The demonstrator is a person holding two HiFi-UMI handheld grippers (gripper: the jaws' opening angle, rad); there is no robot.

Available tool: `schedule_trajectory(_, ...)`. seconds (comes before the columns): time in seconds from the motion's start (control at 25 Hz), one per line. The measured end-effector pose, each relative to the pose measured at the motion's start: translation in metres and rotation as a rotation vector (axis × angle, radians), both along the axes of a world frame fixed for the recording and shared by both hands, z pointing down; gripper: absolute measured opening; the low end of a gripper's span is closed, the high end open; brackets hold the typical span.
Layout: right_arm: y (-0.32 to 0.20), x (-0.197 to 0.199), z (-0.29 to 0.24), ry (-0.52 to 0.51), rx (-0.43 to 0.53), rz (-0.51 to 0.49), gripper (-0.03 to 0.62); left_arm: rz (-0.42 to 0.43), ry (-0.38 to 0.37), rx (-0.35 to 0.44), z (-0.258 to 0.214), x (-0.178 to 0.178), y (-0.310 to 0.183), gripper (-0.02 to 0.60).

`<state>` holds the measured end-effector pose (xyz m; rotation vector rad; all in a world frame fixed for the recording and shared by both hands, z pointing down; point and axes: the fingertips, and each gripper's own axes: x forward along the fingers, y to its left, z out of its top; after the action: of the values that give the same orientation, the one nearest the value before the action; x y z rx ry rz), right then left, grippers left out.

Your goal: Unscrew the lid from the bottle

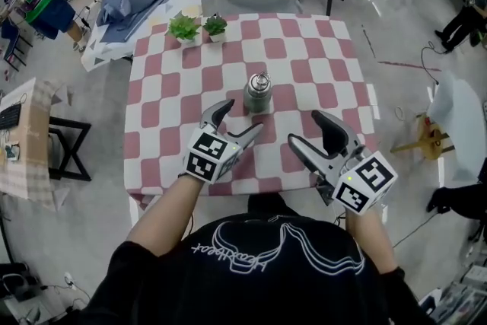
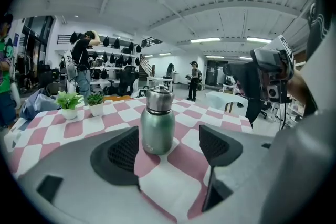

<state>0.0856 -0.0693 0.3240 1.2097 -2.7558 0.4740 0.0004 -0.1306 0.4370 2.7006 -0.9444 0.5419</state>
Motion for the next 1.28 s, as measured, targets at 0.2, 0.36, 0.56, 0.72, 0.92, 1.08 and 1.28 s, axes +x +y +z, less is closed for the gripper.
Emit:
schedule_trajectory(0.2,-0.028,0.001,0.015,0.02,-0.034,-0.038,0.298,-0.009,0.003,0.011,0.015,0.009,-0.027,0.348)
schedule_trajectory(0.36,-0.05,-0.004,0.027,0.042,-0.052,-0.071,0.298,0.027,0.019,0.012,0.024,0.018,-0.041,0.348)
schedule_trajectory(0.56,-0.07,-0.018,0.037,0.066,-0.066,-0.122,0.296,0.079,0.03,0.026,0.029,0.024,-0.05,0.348)
schedule_trajectory(0.72,-0.086,-0.029,0.051,0.094,-0.075,-0.161,0.295,0.112,0.054,0.009,0.032,0.029,-0.051,0.348)
schedule_trajectory(0.92,-0.098,-0.047,0.068,0.121,-0.077,-0.196,0.293,0.132,0.047,0.011,0.035,0.031,-0.051,0.347)
schedule_trajectory(1.08,-0.105,-0.059,0.074,0.133,-0.064,-0.205,0.29,0.141,0.035,0.007,0.036,0.03,-0.051,0.345)
schedule_trajectory(1.28,-0.111,-0.067,0.077,0.158,-0.042,-0.208,0.281,0.139,0.034,0.012,0.036,0.031,-0.051,0.345)
